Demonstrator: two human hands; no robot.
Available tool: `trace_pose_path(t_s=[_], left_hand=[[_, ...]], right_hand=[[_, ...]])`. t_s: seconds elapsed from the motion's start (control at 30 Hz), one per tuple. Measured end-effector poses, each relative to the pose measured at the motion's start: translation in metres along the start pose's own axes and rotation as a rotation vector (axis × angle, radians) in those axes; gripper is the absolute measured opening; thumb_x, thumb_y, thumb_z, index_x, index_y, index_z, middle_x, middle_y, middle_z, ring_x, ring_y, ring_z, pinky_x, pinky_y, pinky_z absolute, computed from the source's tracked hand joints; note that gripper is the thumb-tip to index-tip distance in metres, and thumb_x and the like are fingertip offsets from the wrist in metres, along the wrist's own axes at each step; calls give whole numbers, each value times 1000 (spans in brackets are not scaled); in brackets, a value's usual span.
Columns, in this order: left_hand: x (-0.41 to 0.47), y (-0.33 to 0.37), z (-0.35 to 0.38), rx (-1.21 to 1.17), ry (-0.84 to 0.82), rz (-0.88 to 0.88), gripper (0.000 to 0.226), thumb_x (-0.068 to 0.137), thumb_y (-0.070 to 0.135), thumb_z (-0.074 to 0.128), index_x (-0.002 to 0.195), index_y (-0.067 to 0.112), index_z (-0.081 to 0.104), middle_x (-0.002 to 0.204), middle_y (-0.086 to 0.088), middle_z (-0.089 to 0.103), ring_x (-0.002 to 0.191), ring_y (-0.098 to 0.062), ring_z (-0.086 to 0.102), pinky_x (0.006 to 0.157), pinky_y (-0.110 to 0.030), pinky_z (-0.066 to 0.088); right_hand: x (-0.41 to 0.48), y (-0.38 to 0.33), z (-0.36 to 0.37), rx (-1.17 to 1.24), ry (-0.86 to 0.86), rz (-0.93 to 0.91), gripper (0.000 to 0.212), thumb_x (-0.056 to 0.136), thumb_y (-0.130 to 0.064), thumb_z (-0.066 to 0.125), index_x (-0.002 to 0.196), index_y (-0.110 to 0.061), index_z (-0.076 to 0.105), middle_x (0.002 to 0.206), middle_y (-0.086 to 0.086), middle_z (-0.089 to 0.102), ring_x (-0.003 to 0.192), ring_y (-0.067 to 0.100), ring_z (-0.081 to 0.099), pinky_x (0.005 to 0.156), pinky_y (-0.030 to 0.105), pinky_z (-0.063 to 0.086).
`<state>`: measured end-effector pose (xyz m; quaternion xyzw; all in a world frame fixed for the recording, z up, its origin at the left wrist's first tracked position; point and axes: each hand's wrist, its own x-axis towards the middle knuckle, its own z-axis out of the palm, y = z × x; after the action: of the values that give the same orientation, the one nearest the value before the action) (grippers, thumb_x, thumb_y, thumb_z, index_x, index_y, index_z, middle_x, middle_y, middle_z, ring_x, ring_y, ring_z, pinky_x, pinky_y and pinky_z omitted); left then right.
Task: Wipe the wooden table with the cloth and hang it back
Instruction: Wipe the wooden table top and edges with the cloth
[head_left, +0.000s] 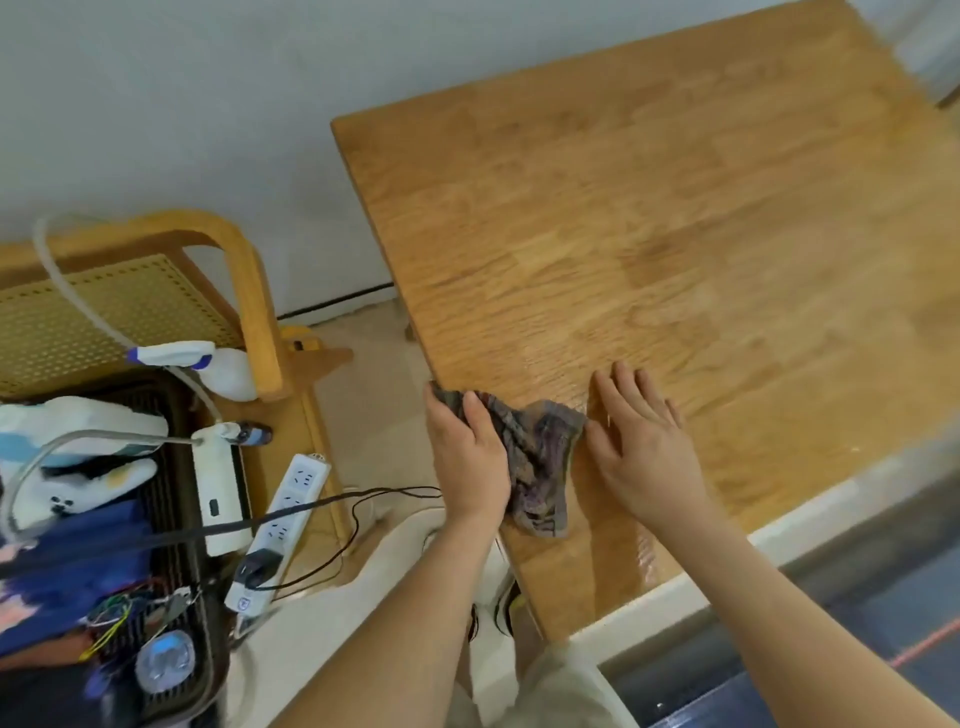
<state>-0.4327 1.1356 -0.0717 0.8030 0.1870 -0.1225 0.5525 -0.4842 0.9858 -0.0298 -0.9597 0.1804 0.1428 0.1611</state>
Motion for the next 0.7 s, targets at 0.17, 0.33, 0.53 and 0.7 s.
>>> trace_pose_path(t_s=[0.17,0.33,0.53,0.7], left_hand=[[-77,-29,1,-47,-10,47,54,99,29,39,147,11,23,138,0,42,121,-11,44,80,7,28],[-108,-45,4,-21,10,52,53,98,26,40,145,9,24,138,-10,45,117,-15,48,80,4,32],[-128,-49,9,-47,49,5,49,101,24,35,145,5,26,140,-10,41,117,-11,41,73,11,23],[-160,-58,11,-3,16,-42,48,102,20,32,145,1,23,143,-14,37,128,-22,38,78,7,23]], right_hand=[[-3,3,-4,27,-25,-9,58,102,-37,37,155,-25,19,163,-3,9,151,20,2,121,46,9],[-43,6,4,176,-59,-136,53,102,-46,29,151,-27,31,161,-7,18,150,14,6,120,44,17],[-181,27,69,282,221,153,40,94,-35,52,133,-28,54,143,-1,49,129,22,46,93,43,46],[-200,5,69,1452,-187,830,27,94,-41,58,120,-35,54,123,0,60,105,20,64,74,37,56]])
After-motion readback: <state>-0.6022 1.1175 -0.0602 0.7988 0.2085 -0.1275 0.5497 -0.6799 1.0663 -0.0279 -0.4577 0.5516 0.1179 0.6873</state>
